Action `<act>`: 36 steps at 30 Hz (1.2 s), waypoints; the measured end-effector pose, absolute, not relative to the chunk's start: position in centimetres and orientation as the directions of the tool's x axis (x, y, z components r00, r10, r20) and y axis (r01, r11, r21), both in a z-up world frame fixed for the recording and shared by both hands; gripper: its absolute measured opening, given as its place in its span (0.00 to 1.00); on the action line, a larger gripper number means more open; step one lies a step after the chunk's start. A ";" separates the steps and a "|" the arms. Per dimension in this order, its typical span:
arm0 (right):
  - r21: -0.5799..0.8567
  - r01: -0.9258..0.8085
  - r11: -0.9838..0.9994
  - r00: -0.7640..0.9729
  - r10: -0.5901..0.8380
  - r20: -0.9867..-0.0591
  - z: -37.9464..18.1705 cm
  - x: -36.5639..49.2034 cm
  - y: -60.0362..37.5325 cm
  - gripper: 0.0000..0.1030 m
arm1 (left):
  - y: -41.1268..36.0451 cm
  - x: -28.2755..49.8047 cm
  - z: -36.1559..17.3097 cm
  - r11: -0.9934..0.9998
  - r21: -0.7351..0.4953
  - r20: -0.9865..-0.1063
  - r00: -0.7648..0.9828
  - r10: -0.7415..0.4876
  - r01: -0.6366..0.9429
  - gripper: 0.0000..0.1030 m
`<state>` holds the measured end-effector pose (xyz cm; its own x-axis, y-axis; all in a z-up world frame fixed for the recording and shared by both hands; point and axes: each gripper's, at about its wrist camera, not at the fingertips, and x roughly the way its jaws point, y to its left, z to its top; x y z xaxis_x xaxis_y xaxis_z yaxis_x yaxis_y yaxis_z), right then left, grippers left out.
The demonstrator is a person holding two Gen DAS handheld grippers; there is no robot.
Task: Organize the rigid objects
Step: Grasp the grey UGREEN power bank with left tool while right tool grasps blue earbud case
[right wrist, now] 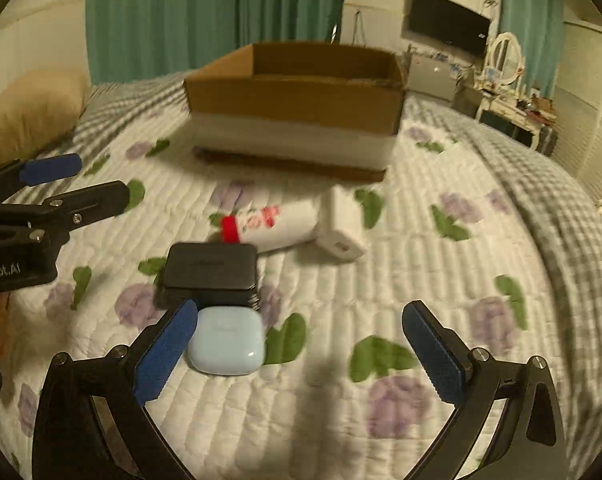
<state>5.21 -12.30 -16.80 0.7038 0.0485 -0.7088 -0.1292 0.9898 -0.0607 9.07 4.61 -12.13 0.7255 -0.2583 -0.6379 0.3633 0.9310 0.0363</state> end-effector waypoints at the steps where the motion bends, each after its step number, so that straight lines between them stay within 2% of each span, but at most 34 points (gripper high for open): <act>1: -0.064 -0.145 0.987 0.692 0.055 -0.720 -17.3 5.4 -12.0 0.98 | 4.5 9.2 -12.5 0.928 0.034 -0.648 0.715 -0.262 0.370 0.87; 5: -0.063 -0.201 0.977 0.601 0.072 -0.796 -19.7 6.9 -11.1 0.97 | 4.0 9.9 -13.5 0.926 0.008 -0.682 0.679 -0.271 0.377 0.87; 7: -0.059 -0.197 0.979 0.595 0.072 -0.801 -20.1 7.2 -11.3 0.92 | 3.4 9.9 -13.8 0.919 0.018 -0.687 0.673 -0.274 0.393 0.87; 9: -0.059 -0.175 0.983 0.587 0.056 -0.808 -20.3 7.4 -11.8 0.77 | 2.6 9.9 -14.0 0.910 0.035 -0.693 0.666 -0.275 0.412 0.87; 11: -0.082 -0.145 0.986 0.575 0.017 -0.818 -20.4 7.7 -12.7 0.47 | 2.0 10.0 -14.2 0.904 0.034 -0.701 0.655 -0.282 0.425 0.87; 12: -0.080 -0.142 0.987 0.574 0.017 -0.819 -20.3 7.8 -13.2 0.44 | 1.6 10.0 -14.3 0.900 0.029 -0.706 0.646 -0.289 0.434 0.87; 14: -0.051 -0.145 0.988 0.566 0.040 -0.824 -20.0 7.9 -14.7 0.44 | 0.9 10.0 -14.6 0.891 0.021 -0.715 0.630 -0.304 0.454 0.87; 19: -0.100 -0.121 0.988 0.574 -0.012 -0.819 -19.7 7.0 -17.1 0.39 | -1.8 9.8 -15.9 0.846 0.041 -0.754 0.572 -0.323 0.532 0.87; 22: -0.126 -0.109 0.986 0.580 -0.040 -0.814 -19.7 6.5 -17.6 0.29 | -3.2 10.7 -17.5 0.839 0.063 -0.801 0.529 -0.280 0.540 0.87; 26: -0.124 -0.107 0.987 0.582 -0.039 -0.812 -19.8 6.3 -17.8 0.29 | -4.2 11.8 -18.6 0.836 0.090 -0.813 0.525 -0.253 0.541 0.86; 28: -0.125 -0.105 0.987 0.584 -0.040 -0.811 -19.8 6.1 -17.9 0.29 | -4.6 12.0 -18.7 0.826 0.081 -0.809 0.521 -0.273 0.558 0.71; 32: -0.104 -0.100 0.990 0.590 -0.026 -0.807 -19.8 6.0 -17.9 0.29 | -4.8 11.7 -18.5 0.830 0.070 -0.808 0.519 -0.278 0.553 0.63; 33: -0.098 -0.098 0.990 0.591 -0.021 -0.807 -19.7 5.9 -18.1 0.29 | -4.7 11.7 -18.5 0.834 0.049 -0.810 0.511 -0.289 0.549 0.51; 36: -0.075 -0.089 0.993 0.594 -0.008 -0.804 -19.5 5.8 -18.3 0.29 | -4.0 11.3 -18.2 0.851 0.027 -0.798 0.524 -0.298 0.524 0.48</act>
